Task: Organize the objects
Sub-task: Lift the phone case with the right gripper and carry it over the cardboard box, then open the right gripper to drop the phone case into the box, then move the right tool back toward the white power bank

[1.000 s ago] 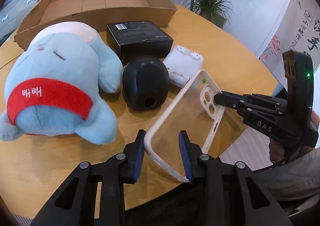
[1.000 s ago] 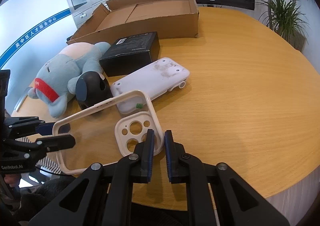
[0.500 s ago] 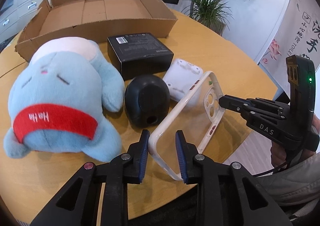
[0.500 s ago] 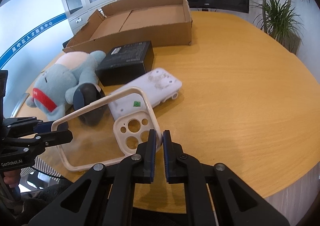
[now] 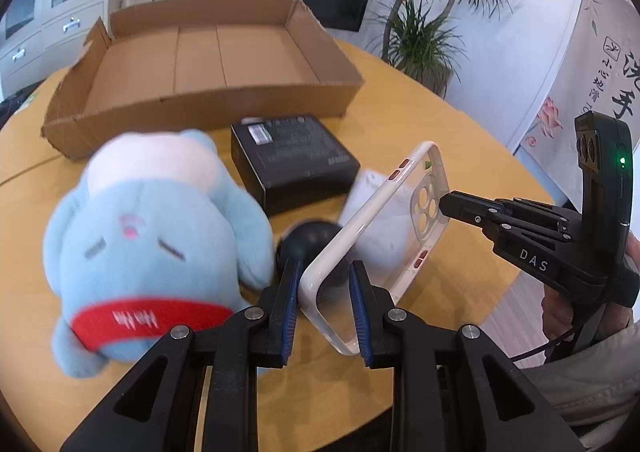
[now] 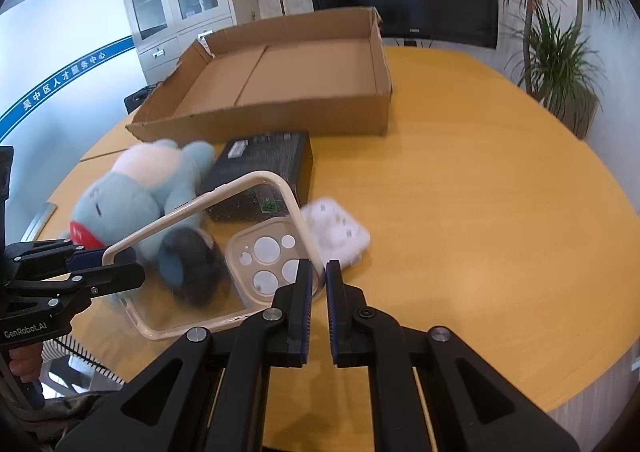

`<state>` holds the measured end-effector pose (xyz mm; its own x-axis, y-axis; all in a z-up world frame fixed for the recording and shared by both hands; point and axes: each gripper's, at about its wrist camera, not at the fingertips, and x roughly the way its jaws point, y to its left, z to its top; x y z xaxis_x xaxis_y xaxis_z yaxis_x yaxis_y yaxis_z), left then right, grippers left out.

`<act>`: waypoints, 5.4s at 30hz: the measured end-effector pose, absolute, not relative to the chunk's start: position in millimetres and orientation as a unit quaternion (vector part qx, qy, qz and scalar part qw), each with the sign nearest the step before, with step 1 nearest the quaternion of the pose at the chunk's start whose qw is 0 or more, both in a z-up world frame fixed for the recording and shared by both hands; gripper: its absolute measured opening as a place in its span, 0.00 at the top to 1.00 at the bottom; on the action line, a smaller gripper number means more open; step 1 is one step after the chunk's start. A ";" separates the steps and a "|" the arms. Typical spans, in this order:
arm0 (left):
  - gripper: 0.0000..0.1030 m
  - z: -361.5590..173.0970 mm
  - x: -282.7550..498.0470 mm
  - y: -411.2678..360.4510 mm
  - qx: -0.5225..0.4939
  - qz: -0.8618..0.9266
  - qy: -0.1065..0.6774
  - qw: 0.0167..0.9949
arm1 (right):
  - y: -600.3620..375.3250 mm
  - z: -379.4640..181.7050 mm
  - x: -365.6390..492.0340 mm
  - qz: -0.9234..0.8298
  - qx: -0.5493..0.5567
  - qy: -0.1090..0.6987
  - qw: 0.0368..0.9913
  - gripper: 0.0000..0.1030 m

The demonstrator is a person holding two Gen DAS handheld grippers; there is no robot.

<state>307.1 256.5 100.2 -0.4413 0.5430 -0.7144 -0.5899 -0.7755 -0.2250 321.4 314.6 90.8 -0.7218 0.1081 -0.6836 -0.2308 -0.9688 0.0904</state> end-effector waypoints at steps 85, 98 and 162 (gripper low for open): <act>0.77 186.5 102.0 266.6 -0.351 0.890 0.038 0.290 | 347.4 165.7 140.9 0.947 -0.310 0.024 0.081 0.95; 0.76 171.1 63.2 282.5 -0.366 0.888 0.054 0.272 | 360.5 156.8 108.3 0.941 -0.326 0.031 0.090 0.95; 0.09 125.9 256.0 116.9 -0.309 0.937 -0.020 0.164 | 265.3 128.9 246.0 0.958 -0.272 0.002 -0.096 0.16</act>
<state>256.0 116.9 125.9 -0.7557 0.3194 -0.5717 -0.2947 -0.9455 -0.1387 246.0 265.3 128.9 -0.8340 -0.1848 -0.5199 0.1828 -0.9816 0.0556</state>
